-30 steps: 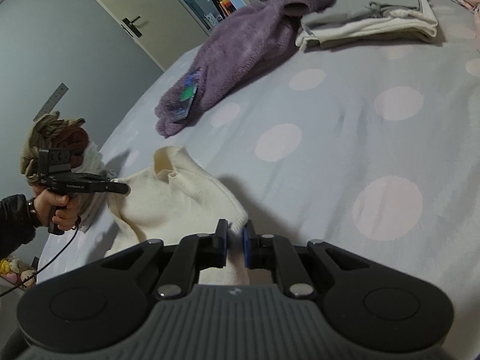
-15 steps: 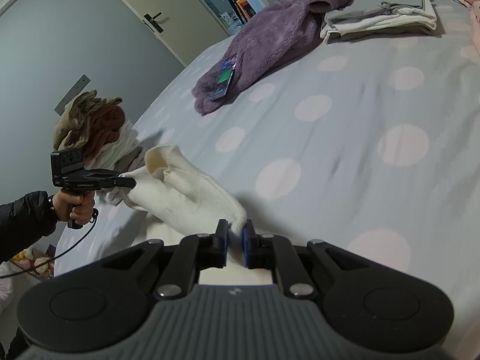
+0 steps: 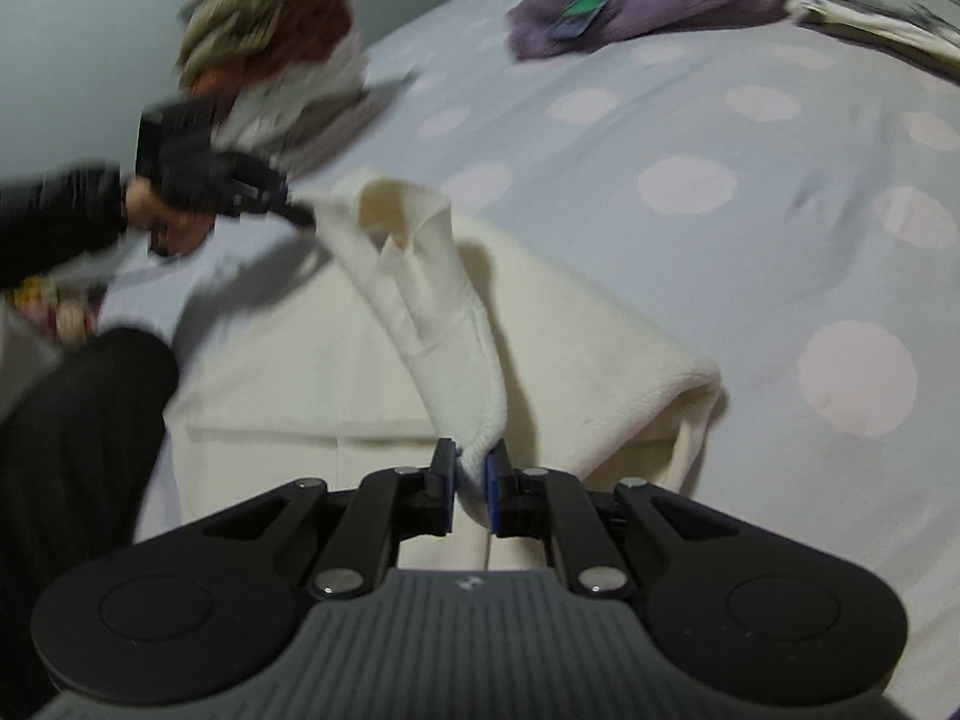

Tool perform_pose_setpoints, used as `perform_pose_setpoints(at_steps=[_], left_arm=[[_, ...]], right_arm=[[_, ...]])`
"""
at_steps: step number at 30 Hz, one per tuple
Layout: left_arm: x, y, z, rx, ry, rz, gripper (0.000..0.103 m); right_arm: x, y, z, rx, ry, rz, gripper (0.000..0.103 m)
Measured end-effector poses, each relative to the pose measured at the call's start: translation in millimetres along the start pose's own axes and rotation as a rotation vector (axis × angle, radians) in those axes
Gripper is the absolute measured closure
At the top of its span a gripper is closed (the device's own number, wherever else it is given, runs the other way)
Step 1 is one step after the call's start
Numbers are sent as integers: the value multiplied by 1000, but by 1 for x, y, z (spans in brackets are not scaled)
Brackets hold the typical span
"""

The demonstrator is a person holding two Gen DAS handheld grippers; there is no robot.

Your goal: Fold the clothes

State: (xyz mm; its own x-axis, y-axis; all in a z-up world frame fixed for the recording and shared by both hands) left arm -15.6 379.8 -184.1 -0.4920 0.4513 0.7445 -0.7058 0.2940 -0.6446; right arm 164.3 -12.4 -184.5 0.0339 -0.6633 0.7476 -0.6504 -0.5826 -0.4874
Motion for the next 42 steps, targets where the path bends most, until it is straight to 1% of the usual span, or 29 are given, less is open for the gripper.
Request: perform_pose_setpoints(at_steps=[2, 3, 4, 6, 7, 8, 9, 10, 11, 12, 16, 17, 19, 21, 22, 25, 26, 29, 31, 33, 35, 38, 40, 42], left_arm=[[-3, 6, 9, -59, -15, -45, 97], [-6, 10, 14, -94, -24, -81, 95], [-9, 13, 17, -125, -36, -113, 93], [-12, 16, 23, -162, -53, -141, 92], [-11, 15, 24, -172, -60, -146, 91], [-11, 13, 26, -182, -66, -151, 89], [-9, 12, 29, -202, -74, -167, 83], [-8, 12, 32, -230, -84, -189, 80], [-6, 13, 36, -276, -97, -211, 75], [-5, 15, 41, -326, -111, -234, 72], [5, 29, 56, -478, -104, -329, 69], [8, 32, 58, -491, -103, -344, 69], [14, 34, 59, -476, -105, -337, 69], [19, 28, 56, -414, -116, -290, 69], [20, 24, 54, -373, -123, -259, 68], [19, 11, 51, -253, -165, -158, 58], [18, 7, 51, -215, -183, -123, 57], [6, 2, 60, -134, -149, -37, 58], [-8, 3, 71, -154, -130, -46, 58], [-25, 7, 79, -189, -168, -99, 58], [-38, 14, 81, -183, -192, -150, 60], [-42, 18, 86, -182, -203, -157, 60], [-39, 17, 87, -181, -198, -168, 60], [-31, 14, 87, -148, -207, -153, 60]], right_arm=[[-3, 3, -2, 27, 21, -16, 91], [-4, 5, -2, 28, 27, -16, 91], [-5, 7, -2, 29, 34, -16, 89], [-10, 9, -3, 24, 49, -43, 82], [-12, 10, -4, 26, 54, -59, 74], [-13, 11, -5, 33, 62, -68, 69], [-13, 11, -6, 39, 67, -71, 66], [-11, 11, -6, 39, 70, -67, 66], [-9, 9, -6, 35, 71, -59, 66], [-5, 8, -6, 30, 73, -46, 66], [5, 1, -7, 18, 63, 2, 66], [5, -1, -9, 20, 57, 7, 66], [4, -4, -14, 32, 45, 15, 65], [-2, -7, -22, 46, 40, 14, 64], [-6, -8, -26, 54, 39, 11, 64], [-21, -11, -39, 88, 47, -4, 64], [-27, -11, -43, 105, 51, -10, 64], [-42, -11, -54, 139, 41, -28, 64], [-52, -11, -58, 161, 44, -44, 64], [-61, -9, -61, 176, 47, -58, 64], [-69, -7, -61, 168, 43, -68, 64], [-81, 2, -60, 155, 55, -116, 64], [-85, 10, -62, 171, 70, -145, 63], [-80, 11, -65, 170, 65, -131, 63]])
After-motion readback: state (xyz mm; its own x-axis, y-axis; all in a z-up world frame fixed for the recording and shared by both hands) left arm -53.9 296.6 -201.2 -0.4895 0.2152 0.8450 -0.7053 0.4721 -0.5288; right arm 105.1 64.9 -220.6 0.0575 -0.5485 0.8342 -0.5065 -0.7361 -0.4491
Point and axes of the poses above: each gripper's, at about its wrist camera, not at the fingertips, and x roughly against the way its jaws point, z to its right, y to its underside, the point moved 4 cm from there along -x, roughly the way its jaws point, and after that the axes turned 9 degrees about -x, right-handed, at the moved point
